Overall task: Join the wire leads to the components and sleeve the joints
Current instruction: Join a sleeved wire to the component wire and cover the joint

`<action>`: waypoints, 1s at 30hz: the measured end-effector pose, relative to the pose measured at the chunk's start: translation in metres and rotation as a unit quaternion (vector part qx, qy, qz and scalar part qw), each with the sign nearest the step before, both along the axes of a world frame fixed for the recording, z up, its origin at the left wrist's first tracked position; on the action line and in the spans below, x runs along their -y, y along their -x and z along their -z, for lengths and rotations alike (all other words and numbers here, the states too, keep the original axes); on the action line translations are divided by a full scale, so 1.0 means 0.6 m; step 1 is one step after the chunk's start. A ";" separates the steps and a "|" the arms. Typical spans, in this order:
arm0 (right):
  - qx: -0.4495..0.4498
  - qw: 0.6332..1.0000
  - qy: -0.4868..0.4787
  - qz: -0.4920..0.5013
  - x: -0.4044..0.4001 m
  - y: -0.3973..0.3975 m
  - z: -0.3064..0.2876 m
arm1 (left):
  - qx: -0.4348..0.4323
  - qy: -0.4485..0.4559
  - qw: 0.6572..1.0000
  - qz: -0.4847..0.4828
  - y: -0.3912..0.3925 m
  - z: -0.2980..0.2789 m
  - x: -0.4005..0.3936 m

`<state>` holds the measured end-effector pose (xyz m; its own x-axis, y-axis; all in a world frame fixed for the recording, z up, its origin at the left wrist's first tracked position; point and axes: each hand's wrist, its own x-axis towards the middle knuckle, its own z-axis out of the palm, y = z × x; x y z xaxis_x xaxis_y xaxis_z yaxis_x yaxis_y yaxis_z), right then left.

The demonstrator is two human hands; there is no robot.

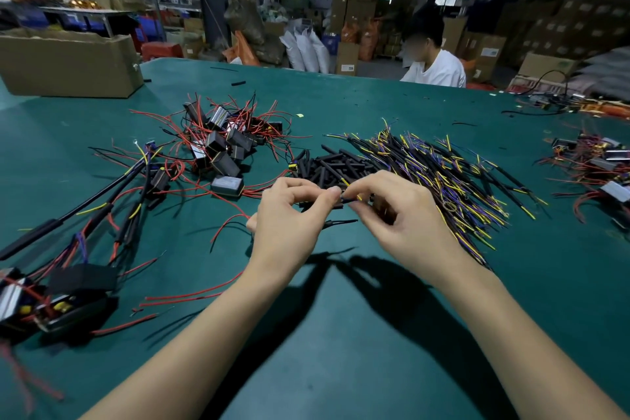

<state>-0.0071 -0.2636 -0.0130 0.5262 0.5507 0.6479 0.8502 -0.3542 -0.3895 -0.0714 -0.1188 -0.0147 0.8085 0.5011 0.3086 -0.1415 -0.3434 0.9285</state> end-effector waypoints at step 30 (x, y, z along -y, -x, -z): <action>-0.334 0.934 -0.130 0.002 0.002 -0.020 0.035 | 0.022 -0.007 0.997 0.075 -0.029 0.024 0.004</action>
<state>0.0052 -0.2648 -0.0340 0.8623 0.4179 0.2860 0.3858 -0.1762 -0.9056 -0.0543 -0.1211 -0.0289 0.8590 0.3716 0.3521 -0.2329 -0.3287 0.9153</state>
